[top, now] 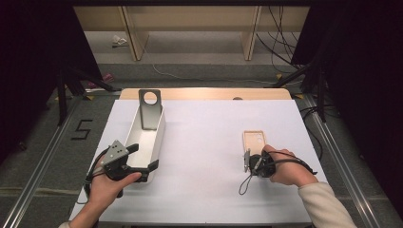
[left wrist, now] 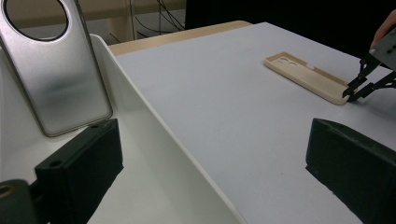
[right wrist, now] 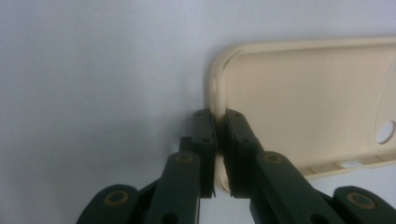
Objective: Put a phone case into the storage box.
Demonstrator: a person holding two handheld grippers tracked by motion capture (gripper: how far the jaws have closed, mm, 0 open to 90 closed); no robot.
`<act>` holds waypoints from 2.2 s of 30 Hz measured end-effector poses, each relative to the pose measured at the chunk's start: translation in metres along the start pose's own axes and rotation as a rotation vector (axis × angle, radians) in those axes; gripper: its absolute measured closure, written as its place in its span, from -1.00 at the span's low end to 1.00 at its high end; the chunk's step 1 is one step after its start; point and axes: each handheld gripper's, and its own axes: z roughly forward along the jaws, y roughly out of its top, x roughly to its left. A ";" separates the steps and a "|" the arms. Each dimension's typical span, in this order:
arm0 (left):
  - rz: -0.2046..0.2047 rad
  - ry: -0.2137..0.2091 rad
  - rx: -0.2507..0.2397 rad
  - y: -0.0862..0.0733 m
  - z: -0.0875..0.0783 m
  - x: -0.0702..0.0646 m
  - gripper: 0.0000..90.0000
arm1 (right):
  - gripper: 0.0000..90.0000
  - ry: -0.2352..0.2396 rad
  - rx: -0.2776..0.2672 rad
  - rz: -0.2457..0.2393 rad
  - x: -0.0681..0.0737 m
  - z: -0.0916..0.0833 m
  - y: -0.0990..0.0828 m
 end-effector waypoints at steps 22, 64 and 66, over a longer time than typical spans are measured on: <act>-0.006 0.000 -0.009 0.001 -0.001 0.001 -0.92 | 0.90 -0.022 -0.166 0.118 0.000 -0.008 -0.020; -0.006 0.008 -0.027 0.011 0.003 -0.001 -0.85 | 0.91 -0.073 -0.716 0.282 0.012 -0.032 0.010; -0.005 0.006 -0.024 0.014 0.005 -0.002 -0.83 | 0.92 -0.082 -0.724 0.282 0.013 -0.034 0.013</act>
